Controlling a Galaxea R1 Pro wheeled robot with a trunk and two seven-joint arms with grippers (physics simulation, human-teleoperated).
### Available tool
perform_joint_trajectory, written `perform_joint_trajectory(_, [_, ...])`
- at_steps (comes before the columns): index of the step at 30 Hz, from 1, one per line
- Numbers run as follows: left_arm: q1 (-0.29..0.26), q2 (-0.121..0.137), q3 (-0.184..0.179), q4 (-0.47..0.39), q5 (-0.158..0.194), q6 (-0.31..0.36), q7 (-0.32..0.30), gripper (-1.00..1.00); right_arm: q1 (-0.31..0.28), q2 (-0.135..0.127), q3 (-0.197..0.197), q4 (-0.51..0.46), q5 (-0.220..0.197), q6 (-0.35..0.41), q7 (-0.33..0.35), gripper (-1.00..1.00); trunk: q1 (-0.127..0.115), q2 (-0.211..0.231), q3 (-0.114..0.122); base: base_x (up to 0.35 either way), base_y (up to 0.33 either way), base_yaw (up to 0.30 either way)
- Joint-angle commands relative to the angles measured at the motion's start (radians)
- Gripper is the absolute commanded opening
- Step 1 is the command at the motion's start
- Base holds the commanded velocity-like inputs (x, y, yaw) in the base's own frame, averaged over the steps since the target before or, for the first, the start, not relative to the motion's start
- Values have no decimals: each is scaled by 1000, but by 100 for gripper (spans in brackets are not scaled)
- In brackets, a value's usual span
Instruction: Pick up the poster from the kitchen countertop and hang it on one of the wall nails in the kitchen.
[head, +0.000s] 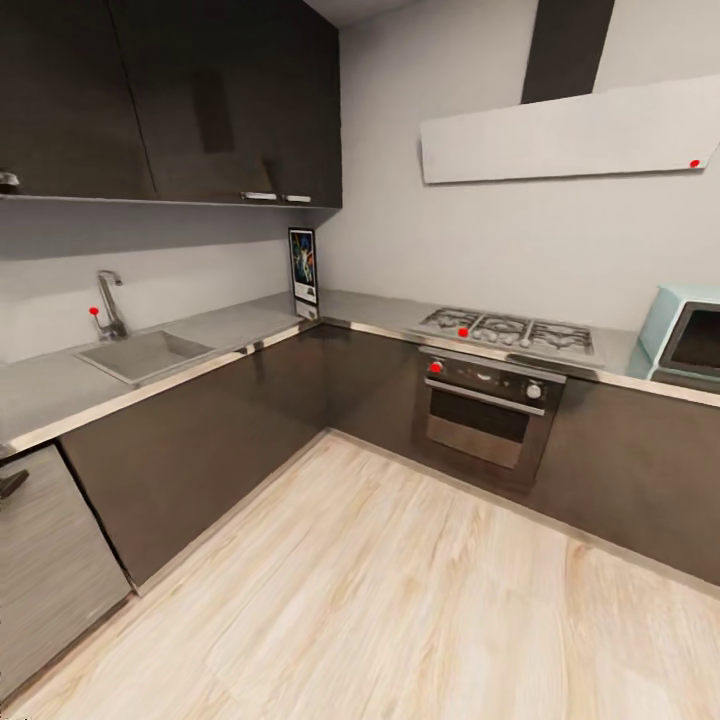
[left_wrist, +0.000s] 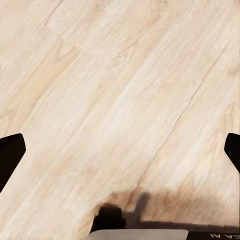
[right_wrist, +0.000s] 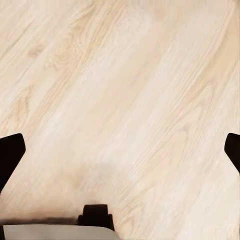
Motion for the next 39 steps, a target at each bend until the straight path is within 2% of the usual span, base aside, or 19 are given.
perform_joint_trajectory(1, [0, -1, 3, -1, 0, -1, 1, 100, -1, 0, 0, 1, 4, -2, -4, 100, 1, 0, -1, 313, -173, 261])
perform_joint_trajectory(10, [0, -1, 2, -1, 0, -1, 1, 100, -1, 0, 1, 1, 4, -3, -4, 100, 1, 0, -1, 306, -183, 237])
perform_joint_trajectory(30, [0, -1, 3, -2, 0, -1, 1, 100, -1, -1, 2, -1, 4, -2, -3, 100, 1, 0, -1, 295, -194, 22])
perform_joint_trajectory(39, [0, -1, 3, -2, 0, -1, 1, 100, -1, 3, 2, -1, 4, -3, -5, 100, 1, 0, -1, 295, -193, 238])
